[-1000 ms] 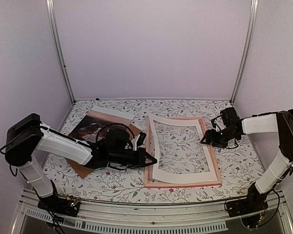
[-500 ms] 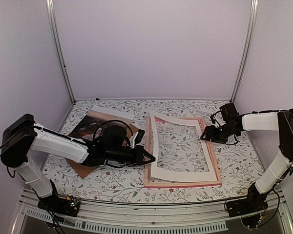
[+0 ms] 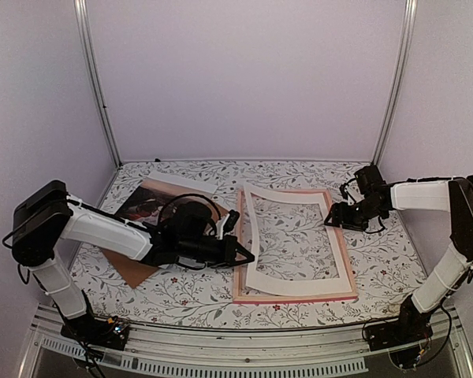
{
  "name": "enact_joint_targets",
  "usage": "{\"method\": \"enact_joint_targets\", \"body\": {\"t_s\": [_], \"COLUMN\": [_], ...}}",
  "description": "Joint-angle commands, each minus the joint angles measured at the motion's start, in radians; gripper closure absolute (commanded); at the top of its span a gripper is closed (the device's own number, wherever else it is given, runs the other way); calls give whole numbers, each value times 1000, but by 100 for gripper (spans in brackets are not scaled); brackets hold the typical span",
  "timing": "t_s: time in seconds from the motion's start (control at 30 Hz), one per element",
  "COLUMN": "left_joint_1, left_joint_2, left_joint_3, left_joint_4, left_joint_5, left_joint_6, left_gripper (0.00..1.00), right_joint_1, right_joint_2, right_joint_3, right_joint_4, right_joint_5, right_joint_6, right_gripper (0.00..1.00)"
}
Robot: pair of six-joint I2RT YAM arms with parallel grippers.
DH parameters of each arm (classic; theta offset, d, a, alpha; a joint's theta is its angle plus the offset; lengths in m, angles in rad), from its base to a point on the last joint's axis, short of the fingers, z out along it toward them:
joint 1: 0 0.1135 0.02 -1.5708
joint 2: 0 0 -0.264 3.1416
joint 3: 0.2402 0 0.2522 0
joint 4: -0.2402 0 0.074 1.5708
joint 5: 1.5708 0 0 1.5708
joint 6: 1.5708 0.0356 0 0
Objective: Put the photo into the frame
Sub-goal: Place the mat board on the glass panel.
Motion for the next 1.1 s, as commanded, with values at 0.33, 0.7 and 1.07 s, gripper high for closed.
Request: {"method": "enact_joint_targets", "body": {"t_s": [0.33, 0.7, 1.07], "left_joint_1": [42, 52, 29], "left_joint_2": [14, 32, 56], "left_joint_3": [32, 28, 27], "left_joint_4": [-58, -43, -10], "left_joint_5": [32, 55, 44], "left_joint_6": [75, 68, 42], "left_gripper": [100, 100, 100], "right_joint_1": [5, 5, 5], "right_joint_2": [-4, 1, -2], "right_joint_3": [28, 26, 27], "right_joint_4": [-21, -20, -21], "right_joint_5": [19, 16, 16], "right_joint_6": [-27, -33, -32], "right_gripper": [25, 25, 25]}}
